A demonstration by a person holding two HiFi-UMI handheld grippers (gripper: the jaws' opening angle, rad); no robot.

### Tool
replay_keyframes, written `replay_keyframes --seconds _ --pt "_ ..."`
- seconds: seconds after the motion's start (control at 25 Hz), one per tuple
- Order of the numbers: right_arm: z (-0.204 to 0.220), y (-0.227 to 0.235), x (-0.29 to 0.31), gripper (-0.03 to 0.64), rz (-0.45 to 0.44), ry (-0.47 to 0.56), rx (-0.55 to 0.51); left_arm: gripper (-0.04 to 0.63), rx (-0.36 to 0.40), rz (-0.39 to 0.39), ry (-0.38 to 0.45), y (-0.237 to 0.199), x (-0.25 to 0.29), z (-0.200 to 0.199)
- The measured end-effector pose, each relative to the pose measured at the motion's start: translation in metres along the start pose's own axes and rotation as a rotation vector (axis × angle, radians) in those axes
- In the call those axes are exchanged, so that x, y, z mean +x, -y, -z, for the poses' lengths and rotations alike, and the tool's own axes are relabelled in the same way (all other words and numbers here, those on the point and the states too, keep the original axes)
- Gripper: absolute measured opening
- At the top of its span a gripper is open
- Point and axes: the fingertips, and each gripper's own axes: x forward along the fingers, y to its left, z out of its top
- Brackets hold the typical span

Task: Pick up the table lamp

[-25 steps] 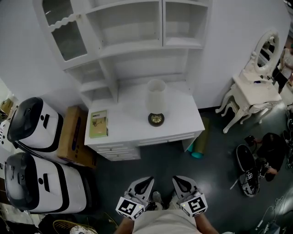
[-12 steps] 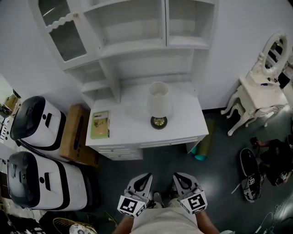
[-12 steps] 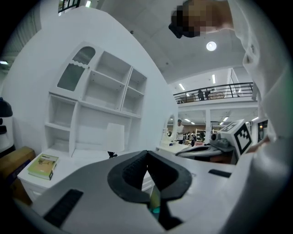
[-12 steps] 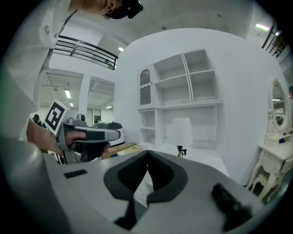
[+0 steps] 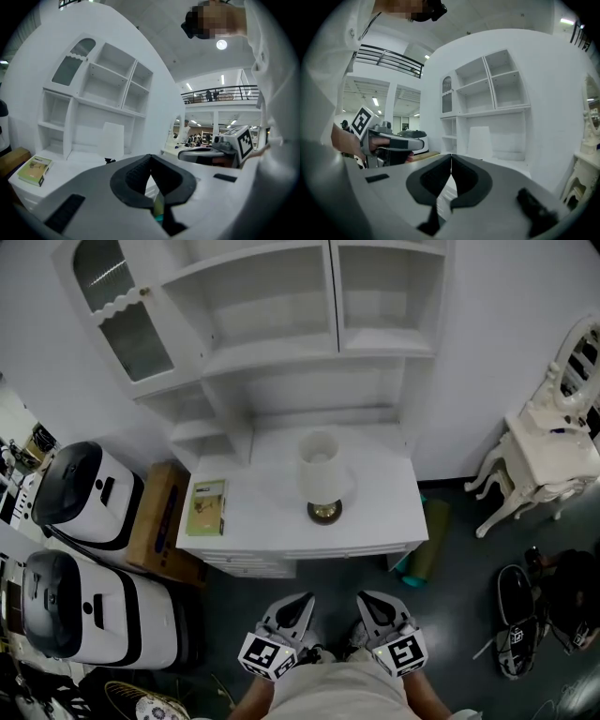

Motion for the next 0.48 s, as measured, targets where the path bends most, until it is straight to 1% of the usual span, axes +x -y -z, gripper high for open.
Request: replay_keyframes --seconds 0.2,0.32,0.4,0.48 --pt "0.003 0.032 0.002 0.014 -0.030 0.020 -0.005 0.009 0.076 -0.052 0.027 0.004 0.027 -0.008" --pt "0.006 0.043 0.006 0.013 -0.052 0.014 -0.005 0.009 0.113 -0.078 0.005 0.004 0.037 -0.004" --pt "0.006 0.049 0.010 0.014 -0.054 0.005 0.003 0.009 0.124 -0.096 -0.006 0.001 0.040 -0.001" --pt "0.005 0.054 0.015 0.014 -0.054 0.004 0.010 0.009 0.115 -0.098 -0.005 -0.003 0.044 -0.001"
